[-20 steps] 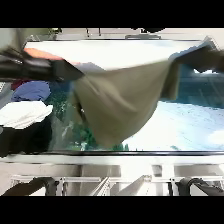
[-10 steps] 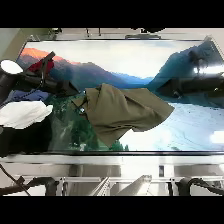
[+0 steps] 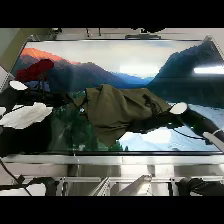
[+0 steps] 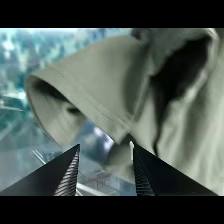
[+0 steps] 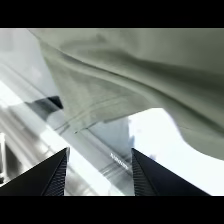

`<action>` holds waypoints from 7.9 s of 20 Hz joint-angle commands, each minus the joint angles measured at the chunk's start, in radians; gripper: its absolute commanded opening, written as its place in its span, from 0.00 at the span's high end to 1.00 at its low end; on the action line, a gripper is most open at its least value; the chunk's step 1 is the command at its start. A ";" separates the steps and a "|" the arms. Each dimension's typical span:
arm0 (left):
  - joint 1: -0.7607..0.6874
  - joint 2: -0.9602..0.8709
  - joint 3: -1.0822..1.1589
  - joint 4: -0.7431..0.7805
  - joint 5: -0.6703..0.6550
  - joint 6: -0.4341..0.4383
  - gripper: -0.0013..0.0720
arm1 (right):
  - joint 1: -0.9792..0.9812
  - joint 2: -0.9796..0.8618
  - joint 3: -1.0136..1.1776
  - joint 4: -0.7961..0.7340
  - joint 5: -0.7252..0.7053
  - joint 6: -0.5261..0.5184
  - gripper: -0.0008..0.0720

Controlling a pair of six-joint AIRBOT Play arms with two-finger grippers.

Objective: Fold the shirts.

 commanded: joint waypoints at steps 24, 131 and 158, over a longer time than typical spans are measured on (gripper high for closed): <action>0.030 -0.183 0.202 0.009 -0.217 -0.026 0.00 | 0.200 -0.157 -0.019 0.457 -0.223 -0.174 0.97; -0.113 0.383 -0.392 0.233 0.018 -0.137 0.95 | -1.038 -0.047 0.089 -0.451 0.430 -0.172 0.35; -0.052 0.381 -0.098 -0.108 -0.268 -0.005 0.95 | -0.724 0.067 0.192 -0.005 0.557 -0.164 0.97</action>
